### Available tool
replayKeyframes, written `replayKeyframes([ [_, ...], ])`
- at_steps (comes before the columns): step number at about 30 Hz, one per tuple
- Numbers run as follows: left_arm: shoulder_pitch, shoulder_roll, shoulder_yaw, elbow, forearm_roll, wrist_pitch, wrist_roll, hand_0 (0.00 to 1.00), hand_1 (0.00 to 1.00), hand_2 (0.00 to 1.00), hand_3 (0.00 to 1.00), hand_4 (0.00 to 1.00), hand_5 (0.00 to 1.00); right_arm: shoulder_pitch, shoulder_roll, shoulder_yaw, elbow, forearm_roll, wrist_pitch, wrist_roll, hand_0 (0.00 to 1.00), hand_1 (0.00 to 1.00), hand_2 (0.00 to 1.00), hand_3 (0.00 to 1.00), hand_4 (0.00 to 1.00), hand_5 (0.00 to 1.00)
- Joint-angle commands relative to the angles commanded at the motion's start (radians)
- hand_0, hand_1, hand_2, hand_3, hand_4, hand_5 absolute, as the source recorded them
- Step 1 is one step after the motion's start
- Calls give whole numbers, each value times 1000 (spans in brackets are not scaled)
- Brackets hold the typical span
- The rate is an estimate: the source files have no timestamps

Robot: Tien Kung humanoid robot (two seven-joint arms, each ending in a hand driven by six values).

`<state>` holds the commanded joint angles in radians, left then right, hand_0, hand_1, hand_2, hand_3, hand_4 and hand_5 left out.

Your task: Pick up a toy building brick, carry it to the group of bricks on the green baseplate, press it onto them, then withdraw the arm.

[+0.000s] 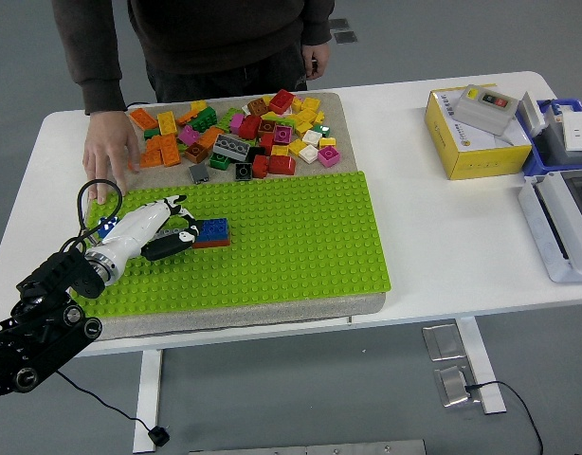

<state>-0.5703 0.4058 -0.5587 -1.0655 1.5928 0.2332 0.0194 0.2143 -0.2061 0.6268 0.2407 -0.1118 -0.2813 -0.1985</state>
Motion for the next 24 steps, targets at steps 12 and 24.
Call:
replayKeyframes([
  [12,6,32,-42,-50,-12,-11,4,998,998,998,634,527,893,-1,-2,0,1,5,-4,5,641,564,669,663,512,998],
  [24,55,122,-147,-199,-103,-33,-30,998,998,998,643,521,895,-8,-2,15,-1,-18,-8,1,642,563,669,662,512,998],
])
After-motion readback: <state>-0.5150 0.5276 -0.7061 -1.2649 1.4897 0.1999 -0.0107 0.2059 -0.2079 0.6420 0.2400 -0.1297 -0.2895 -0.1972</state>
